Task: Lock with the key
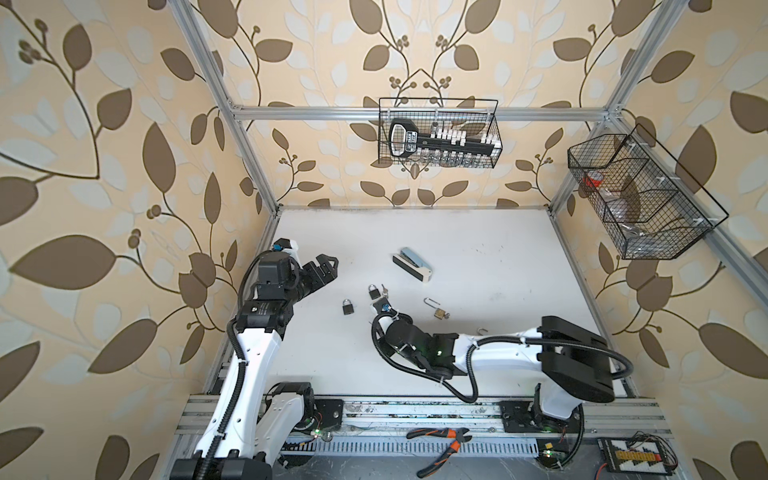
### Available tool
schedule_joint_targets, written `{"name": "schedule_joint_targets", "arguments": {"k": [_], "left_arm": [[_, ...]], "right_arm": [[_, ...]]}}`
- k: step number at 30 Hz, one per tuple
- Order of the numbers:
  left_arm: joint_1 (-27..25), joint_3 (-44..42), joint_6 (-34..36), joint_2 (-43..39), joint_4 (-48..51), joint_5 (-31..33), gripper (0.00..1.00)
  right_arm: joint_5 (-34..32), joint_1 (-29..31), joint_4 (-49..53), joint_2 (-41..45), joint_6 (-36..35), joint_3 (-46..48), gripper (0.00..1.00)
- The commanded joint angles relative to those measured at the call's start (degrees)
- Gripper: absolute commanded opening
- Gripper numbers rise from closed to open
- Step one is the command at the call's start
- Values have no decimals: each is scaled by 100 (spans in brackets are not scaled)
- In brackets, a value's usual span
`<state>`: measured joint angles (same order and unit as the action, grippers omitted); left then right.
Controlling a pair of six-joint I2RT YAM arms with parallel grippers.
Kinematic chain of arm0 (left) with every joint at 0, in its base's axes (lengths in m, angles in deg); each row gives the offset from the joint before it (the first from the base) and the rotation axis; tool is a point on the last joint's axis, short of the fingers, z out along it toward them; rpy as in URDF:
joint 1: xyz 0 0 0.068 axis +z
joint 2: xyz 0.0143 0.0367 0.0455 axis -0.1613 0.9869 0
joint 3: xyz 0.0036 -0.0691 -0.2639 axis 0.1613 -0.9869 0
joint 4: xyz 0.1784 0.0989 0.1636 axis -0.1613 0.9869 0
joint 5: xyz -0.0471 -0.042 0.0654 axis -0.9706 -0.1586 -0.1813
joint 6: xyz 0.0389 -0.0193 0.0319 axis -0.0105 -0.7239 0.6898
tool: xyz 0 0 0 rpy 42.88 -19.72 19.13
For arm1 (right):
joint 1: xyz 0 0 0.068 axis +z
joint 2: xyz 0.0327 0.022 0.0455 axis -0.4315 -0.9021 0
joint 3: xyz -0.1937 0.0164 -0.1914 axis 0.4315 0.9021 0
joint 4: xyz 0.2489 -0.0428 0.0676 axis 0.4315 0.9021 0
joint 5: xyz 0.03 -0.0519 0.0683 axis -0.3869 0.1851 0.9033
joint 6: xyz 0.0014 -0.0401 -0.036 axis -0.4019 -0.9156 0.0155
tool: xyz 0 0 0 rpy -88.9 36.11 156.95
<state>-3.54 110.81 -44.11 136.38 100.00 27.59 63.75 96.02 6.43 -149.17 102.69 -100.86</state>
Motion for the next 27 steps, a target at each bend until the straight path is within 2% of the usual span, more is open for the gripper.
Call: {"name": "schedule_joint_targets", "arguments": {"k": [1,3,6,12,18,27], "left_arm": [[491,66,-359,-344,-101,-213,99],[825,23,-424,-270,-42,-393,99],[1011,60,-344,-100,84,-551,99],[1035,178,-10,-135,265,-375,99],[1035,71,79,-136,283,-345,99],[1035,78,269,-154,470,-114,99]], "right_arm": [[75,-159,-83,-509,324,-575,0],[265,-336,-31,-816,487,-857,0],[446,-492,173,-1294,495,-1364,0],[588,-724,318,-1893,628,-1851,0],[757,-893,412,-2134,617,-2105,0],[625,-990,496,-2432,572,-2329,0]]}}
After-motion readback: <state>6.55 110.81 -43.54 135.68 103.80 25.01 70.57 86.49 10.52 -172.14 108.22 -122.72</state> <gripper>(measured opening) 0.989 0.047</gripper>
